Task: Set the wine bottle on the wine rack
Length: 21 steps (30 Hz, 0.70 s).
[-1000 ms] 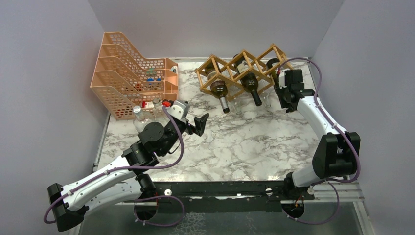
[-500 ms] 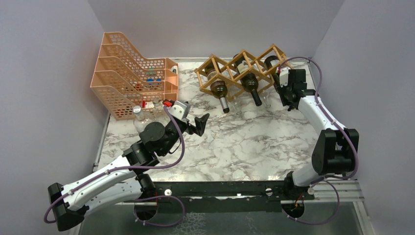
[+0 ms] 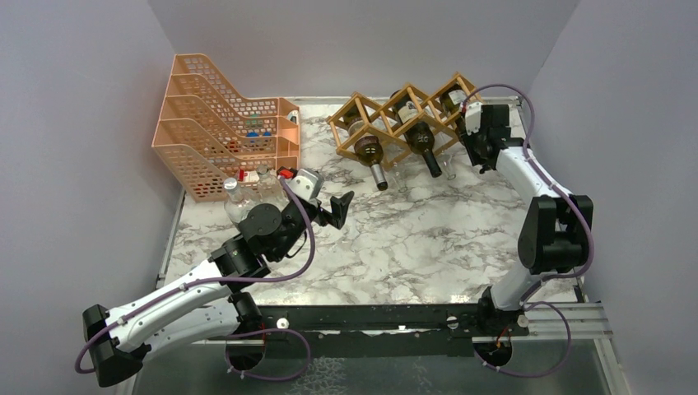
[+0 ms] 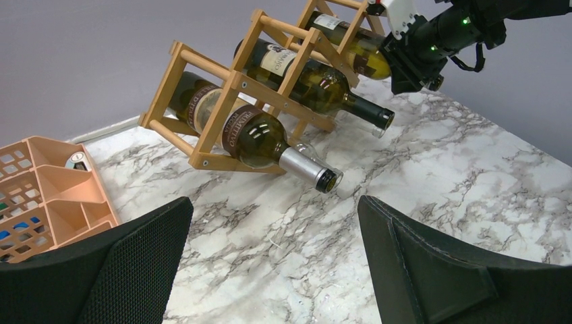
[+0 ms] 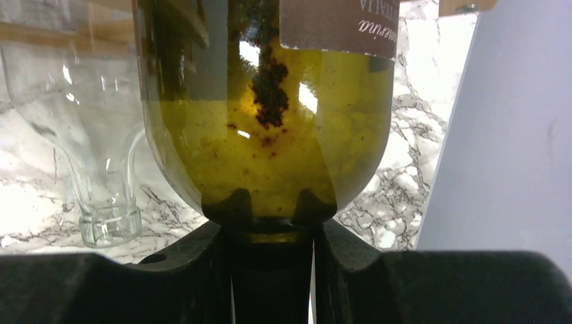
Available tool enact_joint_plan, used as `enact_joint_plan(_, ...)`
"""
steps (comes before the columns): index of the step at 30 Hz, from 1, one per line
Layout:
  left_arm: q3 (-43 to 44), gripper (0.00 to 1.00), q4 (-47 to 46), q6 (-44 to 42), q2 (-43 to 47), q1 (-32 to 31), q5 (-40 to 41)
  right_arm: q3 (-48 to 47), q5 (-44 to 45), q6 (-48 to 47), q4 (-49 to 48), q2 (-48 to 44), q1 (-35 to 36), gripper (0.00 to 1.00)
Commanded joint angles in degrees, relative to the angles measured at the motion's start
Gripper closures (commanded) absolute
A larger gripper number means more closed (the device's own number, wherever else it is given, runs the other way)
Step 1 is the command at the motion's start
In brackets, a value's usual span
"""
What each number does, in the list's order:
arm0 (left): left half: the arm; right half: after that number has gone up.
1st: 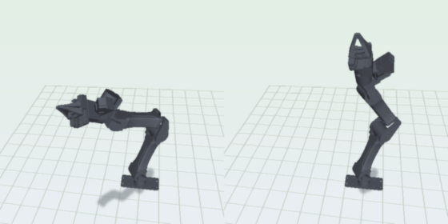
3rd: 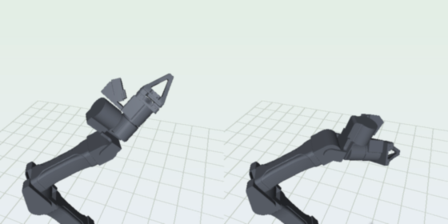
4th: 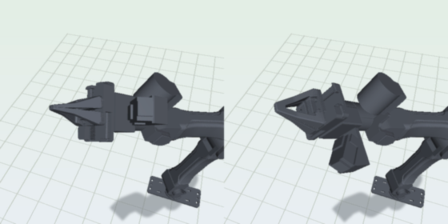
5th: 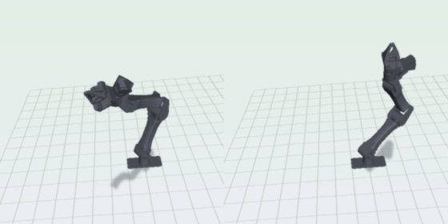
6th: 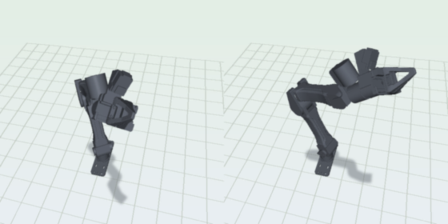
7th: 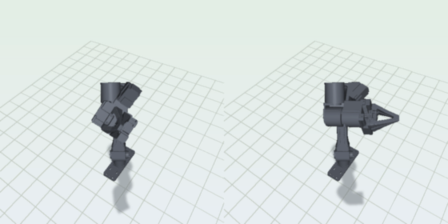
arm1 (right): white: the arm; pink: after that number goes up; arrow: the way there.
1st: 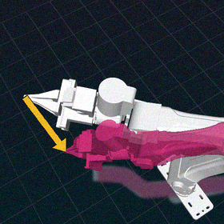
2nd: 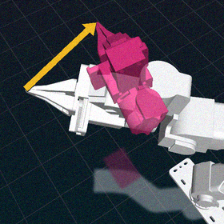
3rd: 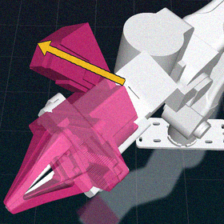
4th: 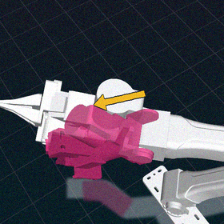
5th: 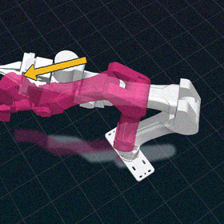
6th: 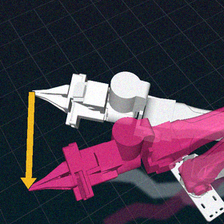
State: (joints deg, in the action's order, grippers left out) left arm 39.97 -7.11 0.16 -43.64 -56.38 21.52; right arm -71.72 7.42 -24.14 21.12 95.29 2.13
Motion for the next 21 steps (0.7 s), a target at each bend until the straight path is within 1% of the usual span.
enact_joint_plan(1,0.31,0.01,-0.93,-0.16,-0.3,-0.23,0.27,-5.16,-5.77,-0.82,-1.62,1.68,0.94,0.74)
enact_joint_plan(5,0.29,0.01,-0.93,-0.25,-0.45,-0.22,0.32,-6.43,-5.49,-1.1,-1.53,2.7,0.95,0.72)
enact_joint_plan(11,0.38,0.01,-1.08,-0.43,-0.91,-0.22,0.36,-7.51,-6.19,-2.15,-2.46,3.97,0.95,0.67)
enact_joint_plan(16,0.38,0.01,-1.19,-0.43,-1.24,-0.22,0.52,-7.61,-7.34,-2.15,-2.65,4.4,1.0,0.57)
enact_joint_plan(19,0.42,0.01,-1.28,-0.55,-1.34,-0.22,0.52,-7.04,-7.23,-2.06,-3.76,4.19,0.94,0.48)
enact_joint_plan(21,0.46,0.01,-1.24,-0.67,-1.49,-0.22,0.53,-6.92,-7.14,-1.72,-4.51,4.15,1.02,0.45)
